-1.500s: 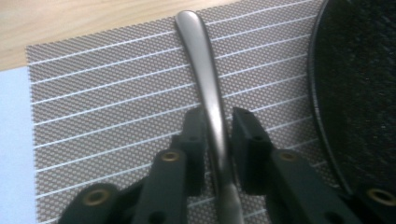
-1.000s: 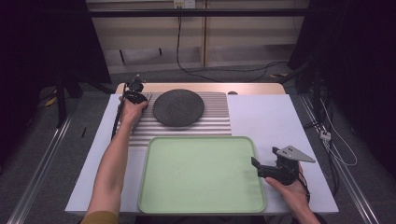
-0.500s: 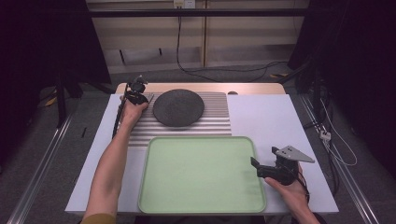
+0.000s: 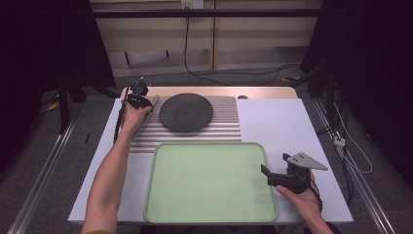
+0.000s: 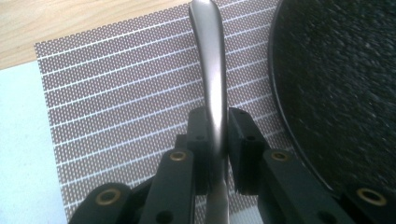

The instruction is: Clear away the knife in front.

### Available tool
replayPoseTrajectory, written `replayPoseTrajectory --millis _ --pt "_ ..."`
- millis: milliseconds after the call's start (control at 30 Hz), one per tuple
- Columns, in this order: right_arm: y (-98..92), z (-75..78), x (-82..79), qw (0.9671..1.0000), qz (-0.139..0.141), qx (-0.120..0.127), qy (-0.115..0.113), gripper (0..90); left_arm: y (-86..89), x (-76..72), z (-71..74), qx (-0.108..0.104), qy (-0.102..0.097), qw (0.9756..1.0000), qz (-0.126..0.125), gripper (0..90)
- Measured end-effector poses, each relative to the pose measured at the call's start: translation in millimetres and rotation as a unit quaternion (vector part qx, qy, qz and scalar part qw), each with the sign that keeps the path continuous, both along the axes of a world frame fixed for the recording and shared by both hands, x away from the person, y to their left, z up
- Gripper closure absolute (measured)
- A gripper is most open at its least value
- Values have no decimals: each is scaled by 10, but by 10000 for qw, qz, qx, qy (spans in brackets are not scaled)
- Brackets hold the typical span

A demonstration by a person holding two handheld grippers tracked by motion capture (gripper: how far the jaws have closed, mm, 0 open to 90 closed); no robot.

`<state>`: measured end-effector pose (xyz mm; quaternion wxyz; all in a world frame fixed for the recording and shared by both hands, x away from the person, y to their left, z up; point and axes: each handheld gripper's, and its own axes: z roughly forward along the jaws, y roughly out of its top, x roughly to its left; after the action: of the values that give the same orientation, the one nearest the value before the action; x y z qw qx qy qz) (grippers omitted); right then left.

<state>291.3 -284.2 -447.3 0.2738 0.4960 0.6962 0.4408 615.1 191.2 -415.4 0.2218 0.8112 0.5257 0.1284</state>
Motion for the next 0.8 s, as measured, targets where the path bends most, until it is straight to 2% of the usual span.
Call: replayPoseTrajectory --millis 33,67,133,233,800 --pt "0 0 0 10000 0 0 0 77 0 0 0 0 0 10000 0 803" --pt "4 1 0 10000 6 1 1 77 42 -34 -12 -159 -66 9998 103 802" --pt "8 4 -2 10000 14 0 -9 77 65 -67 -21 -170 -11 9998 82 802" --pt "10 5 -4 10000 14 -8 -11 77 72 -108 -24 -231 -29 9997 91 802" --pt "35 16 -7 10000 26 -40 -27 77 93 -415 124 -285 -168 9993 -149 802"
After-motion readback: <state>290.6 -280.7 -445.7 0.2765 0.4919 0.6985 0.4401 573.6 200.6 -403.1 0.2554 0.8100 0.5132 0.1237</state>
